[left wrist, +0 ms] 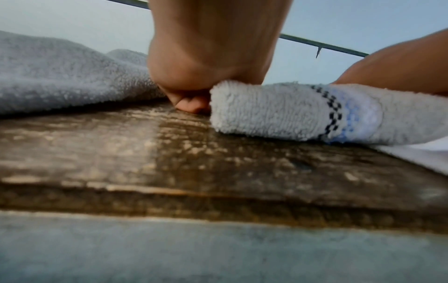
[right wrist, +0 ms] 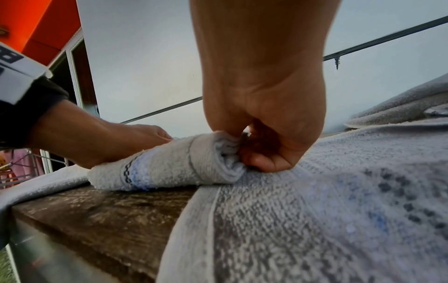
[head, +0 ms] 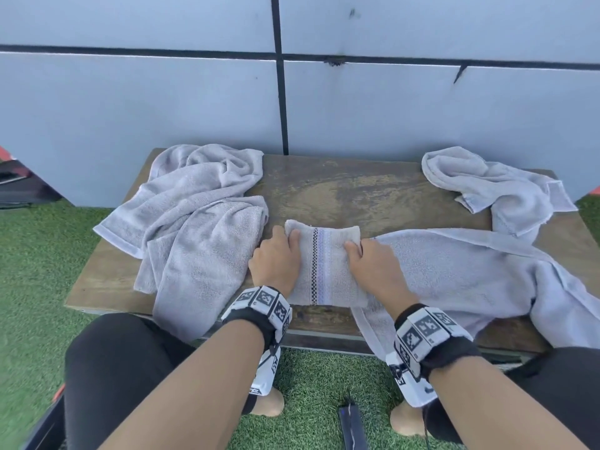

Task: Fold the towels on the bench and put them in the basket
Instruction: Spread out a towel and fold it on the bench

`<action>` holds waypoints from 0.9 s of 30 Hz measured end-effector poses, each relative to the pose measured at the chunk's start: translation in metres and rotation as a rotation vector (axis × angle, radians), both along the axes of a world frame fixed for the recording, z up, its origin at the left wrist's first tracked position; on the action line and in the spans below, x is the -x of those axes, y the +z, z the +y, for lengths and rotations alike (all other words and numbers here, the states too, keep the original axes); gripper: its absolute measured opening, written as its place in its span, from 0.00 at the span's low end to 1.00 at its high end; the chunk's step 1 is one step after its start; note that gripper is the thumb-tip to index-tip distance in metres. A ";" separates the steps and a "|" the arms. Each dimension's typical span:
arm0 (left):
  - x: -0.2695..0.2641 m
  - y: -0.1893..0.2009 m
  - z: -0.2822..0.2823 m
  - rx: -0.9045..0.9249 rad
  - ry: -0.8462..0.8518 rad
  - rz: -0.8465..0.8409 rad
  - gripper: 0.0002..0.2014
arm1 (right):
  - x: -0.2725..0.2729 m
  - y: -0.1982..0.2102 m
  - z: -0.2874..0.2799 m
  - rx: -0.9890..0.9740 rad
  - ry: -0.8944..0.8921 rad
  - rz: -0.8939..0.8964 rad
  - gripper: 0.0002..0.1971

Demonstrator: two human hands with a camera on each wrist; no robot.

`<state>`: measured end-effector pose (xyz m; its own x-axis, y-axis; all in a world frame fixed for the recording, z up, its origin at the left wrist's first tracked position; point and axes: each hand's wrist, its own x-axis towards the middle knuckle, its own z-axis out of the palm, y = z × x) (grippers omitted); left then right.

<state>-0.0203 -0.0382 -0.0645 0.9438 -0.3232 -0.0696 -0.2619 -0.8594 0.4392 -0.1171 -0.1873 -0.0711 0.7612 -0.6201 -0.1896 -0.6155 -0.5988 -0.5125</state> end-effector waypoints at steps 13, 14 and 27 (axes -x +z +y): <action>0.031 -0.036 0.007 -0.023 -0.485 -0.237 0.29 | 0.010 -0.012 0.031 0.246 0.391 -0.043 0.28; 0.028 -0.037 0.007 -0.042 -0.499 -0.216 0.31 | 0.010 -0.015 0.030 0.198 0.380 -0.016 0.29; -0.024 -0.014 0.013 -0.246 -0.613 -0.228 0.28 | -0.016 0.020 0.013 0.321 0.461 0.281 0.29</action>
<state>0.0037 -0.0247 -0.0784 0.5959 -0.8025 -0.0306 -0.7941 -0.5944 0.1270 -0.1006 -0.1747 -0.0508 0.9120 -0.2990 -0.2807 -0.3423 -0.9320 -0.1194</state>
